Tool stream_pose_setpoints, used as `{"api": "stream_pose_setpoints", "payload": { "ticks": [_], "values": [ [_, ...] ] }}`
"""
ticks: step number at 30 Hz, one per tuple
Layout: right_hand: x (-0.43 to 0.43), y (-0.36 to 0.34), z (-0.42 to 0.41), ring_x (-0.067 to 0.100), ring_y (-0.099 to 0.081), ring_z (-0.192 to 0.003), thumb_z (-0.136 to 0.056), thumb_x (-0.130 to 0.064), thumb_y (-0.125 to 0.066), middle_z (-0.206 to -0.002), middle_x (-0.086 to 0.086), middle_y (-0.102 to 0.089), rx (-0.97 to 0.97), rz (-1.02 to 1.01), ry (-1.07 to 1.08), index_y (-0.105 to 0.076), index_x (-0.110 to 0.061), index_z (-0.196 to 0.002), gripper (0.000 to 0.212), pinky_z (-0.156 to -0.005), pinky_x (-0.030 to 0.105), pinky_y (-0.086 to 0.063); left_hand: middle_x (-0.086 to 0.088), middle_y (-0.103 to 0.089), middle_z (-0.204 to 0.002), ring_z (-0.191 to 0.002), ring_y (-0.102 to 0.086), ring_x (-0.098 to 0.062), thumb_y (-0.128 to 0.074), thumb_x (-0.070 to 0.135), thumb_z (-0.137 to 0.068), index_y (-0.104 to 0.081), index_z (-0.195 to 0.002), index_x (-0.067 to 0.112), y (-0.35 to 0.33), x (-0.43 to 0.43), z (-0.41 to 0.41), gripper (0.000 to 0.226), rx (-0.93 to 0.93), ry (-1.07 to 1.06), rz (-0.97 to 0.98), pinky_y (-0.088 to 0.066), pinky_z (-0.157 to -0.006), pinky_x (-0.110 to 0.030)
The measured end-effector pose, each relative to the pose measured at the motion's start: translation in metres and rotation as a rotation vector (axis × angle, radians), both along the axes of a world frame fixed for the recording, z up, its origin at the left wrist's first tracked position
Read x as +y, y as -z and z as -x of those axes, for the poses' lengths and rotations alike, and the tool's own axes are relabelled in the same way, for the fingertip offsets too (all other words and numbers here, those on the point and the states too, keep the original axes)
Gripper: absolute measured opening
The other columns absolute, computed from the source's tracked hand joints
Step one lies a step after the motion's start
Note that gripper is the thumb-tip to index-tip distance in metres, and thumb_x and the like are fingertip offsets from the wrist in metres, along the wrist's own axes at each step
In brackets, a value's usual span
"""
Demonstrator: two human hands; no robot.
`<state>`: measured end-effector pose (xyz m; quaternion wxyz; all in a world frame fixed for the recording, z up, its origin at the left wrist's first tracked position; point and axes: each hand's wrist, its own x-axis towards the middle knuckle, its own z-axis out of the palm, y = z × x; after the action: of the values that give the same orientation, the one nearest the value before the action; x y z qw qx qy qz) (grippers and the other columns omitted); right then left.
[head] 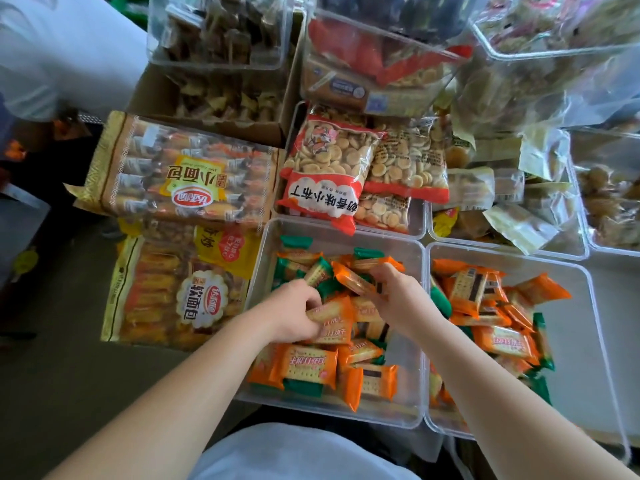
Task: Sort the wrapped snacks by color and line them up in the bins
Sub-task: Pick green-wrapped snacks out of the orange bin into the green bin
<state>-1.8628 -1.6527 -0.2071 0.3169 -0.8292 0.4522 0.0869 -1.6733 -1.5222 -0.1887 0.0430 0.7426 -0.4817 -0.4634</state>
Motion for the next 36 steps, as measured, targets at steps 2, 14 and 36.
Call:
{"api": "stream_pose_setpoints", "payload": {
  "ticks": [2, 14, 36],
  "values": [
    [-0.001, 0.002, -0.008, 0.027, -0.061, -0.125, -0.093, -0.028, -0.074, -0.142, 0.002, -0.061, 0.001, -0.048, -0.042, -0.046, -0.026, -0.149, 0.063, -0.101, 0.037, -0.054, 0.012, -0.058, -0.108, -0.098, -0.061, -0.013, -0.085, 0.036, -0.076, -0.068, -0.091, 0.034, -0.003, 0.005, -0.001, 0.022, 0.044, -0.119, 0.043, -0.057, -0.089, -0.038],
    [0.005, 0.010, -0.011, 0.025, -0.063, -0.109, -0.082, -0.036, -0.083, -0.125, -0.001, -0.062, 0.103, -0.014, -0.064, -0.052, -0.026, -0.141, 0.067, -0.085, 0.030, -0.052, 0.012, -0.062, -0.120, -0.106, -0.064, -0.007, -0.079, 0.032, -0.089, -0.054, -0.140, 0.031, -0.023, 0.045, -0.003, 0.057, 0.163, -0.557, 0.219, -0.059, -0.081, -0.025],
    [0.058, -0.068, 0.192, 0.020, -0.062, -0.077, -0.099, -0.051, -0.061, -0.080, 0.001, -0.068, -0.257, 0.019, 0.903, -0.061, -0.017, -0.090, 0.035, -0.064, 0.020, -0.044, 0.001, -0.081, -0.102, -0.096, -0.077, -0.021, -0.085, 0.023, -0.087, -0.075, -0.116, 0.017, -0.037, -0.043, 0.176, 0.031, 0.720, -0.607, 0.104, -0.064, -0.083, -0.033]
  ]
}}
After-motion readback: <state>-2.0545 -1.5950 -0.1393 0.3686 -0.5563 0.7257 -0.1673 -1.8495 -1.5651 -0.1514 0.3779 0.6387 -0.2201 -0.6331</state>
